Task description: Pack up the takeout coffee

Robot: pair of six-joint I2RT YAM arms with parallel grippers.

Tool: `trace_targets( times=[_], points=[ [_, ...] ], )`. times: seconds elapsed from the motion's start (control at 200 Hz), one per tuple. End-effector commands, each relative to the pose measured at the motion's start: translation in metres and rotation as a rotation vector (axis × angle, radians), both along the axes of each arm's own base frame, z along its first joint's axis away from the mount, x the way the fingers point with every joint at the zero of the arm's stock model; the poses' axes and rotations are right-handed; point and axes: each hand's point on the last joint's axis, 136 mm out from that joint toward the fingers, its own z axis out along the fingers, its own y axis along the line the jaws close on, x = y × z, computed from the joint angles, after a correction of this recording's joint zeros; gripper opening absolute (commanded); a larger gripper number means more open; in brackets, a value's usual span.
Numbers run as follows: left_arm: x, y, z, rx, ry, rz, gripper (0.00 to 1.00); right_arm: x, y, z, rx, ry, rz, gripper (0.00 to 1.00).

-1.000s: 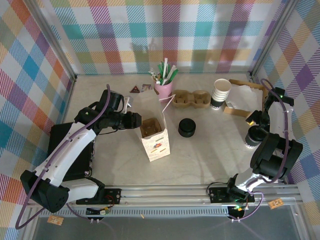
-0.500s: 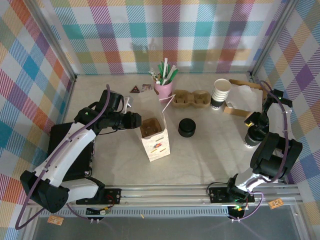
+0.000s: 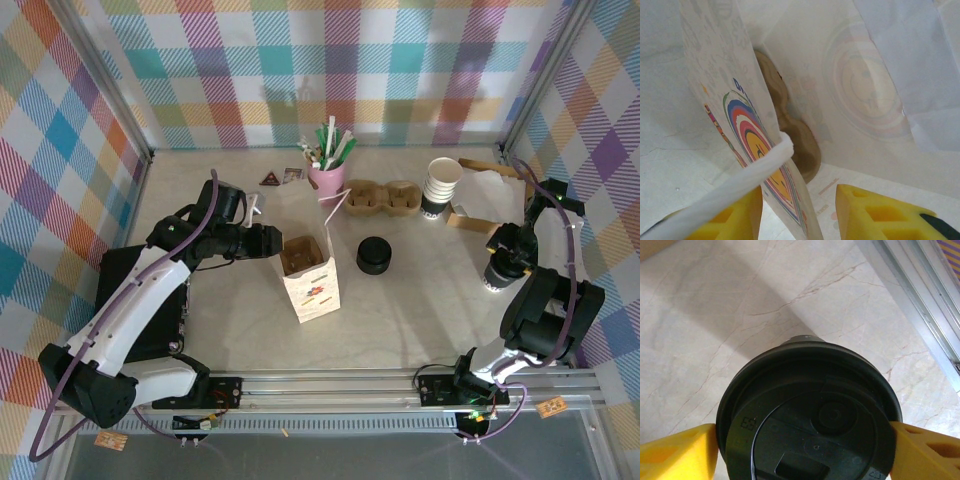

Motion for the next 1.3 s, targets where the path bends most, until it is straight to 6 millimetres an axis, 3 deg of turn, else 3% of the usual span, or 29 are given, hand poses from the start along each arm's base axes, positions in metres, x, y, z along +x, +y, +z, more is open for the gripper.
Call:
trace_targets(
  times=[0.0, 0.34, 0.765, 1.045, 1.155, 1.295],
  points=[
    [-0.009, 0.005, 0.001, -0.013, 0.021, 0.016, 0.43, 0.001, 0.018, -0.001, 0.081, -0.048, 0.055, 0.79],
    [-0.012, 0.009, 0.000, -0.019, 0.017, 0.044, 0.43, 0.006, 0.050, -0.008, 0.098, -0.039, 0.147, 0.79],
    [-0.011, 0.012, 0.002, -0.003, 0.003, 0.042, 0.43, 0.031, 0.119, -0.013, 0.089, -0.018, 0.380, 0.79],
    [-0.013, 0.013, 0.006, 0.017, -0.008, 0.016, 0.43, 0.038, 0.152, -0.015, 0.059, 0.002, 0.518, 0.80],
    [-0.015, 0.015, 0.005, 0.040, -0.003, -0.002, 0.43, 0.037, 0.157, -0.015, 0.051, 0.006, 0.542, 0.84],
    [-0.016, 0.016, 0.009, 0.056, -0.015, -0.017, 0.44, 0.039, 0.157, -0.005, 0.045, -0.024, 0.546, 0.99]
  ],
)
